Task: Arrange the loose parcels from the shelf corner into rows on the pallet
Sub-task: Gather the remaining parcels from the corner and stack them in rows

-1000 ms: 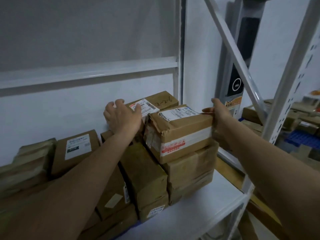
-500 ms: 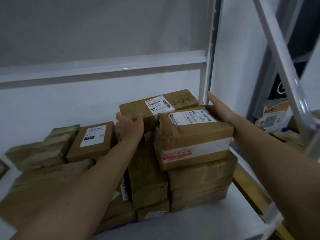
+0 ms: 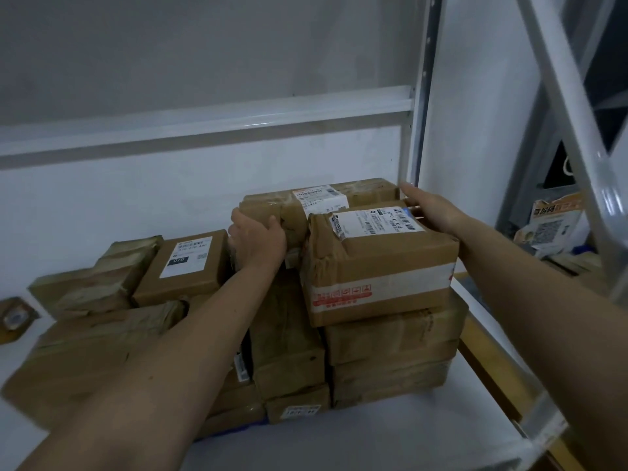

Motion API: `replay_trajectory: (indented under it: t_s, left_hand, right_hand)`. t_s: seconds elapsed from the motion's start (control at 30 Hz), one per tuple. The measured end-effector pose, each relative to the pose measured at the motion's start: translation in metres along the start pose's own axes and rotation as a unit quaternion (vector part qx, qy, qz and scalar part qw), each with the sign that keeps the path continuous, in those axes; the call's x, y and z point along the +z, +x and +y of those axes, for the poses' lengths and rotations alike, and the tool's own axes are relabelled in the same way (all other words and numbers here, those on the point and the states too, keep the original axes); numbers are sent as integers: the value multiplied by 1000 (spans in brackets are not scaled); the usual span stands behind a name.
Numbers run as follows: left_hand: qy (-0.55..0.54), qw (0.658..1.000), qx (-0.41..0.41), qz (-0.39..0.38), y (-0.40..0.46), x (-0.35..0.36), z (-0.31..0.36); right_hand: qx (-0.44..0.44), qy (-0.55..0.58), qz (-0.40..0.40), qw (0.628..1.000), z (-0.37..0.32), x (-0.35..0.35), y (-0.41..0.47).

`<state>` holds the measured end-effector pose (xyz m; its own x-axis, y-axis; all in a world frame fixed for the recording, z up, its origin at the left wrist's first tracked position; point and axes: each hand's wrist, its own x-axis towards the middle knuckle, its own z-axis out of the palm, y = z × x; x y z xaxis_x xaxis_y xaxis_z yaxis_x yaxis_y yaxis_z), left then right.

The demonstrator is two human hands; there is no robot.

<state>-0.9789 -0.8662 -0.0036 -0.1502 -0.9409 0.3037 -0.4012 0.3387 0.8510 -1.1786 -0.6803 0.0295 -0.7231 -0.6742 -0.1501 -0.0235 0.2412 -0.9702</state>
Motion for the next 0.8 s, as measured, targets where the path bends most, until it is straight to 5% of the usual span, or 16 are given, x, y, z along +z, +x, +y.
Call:
replay_trajectory:
  t_s: [0.13,0.27,0.43,0.6,0.8]
  left_hand:
    - [8,1000,-7,15,5,-8,11]
    - [36,999,22,26,14,-25,14]
    - [110,987,119,12,16,-55,11]
    - [228,954,196,-12,9,-96,-5]
    - [347,920,164,-81,17,-174,-50]
  right_hand:
    - [-75,-107,80,988,-18,7,-1]
    - [-208,-349,132,904,-50,26,-12]
    - [-304,-510,57,803,-83,73,-32]
    - [-323,-557,-51,764,-86,134,-56]
    - [-326,-574,-122,741,-83,227,-80]
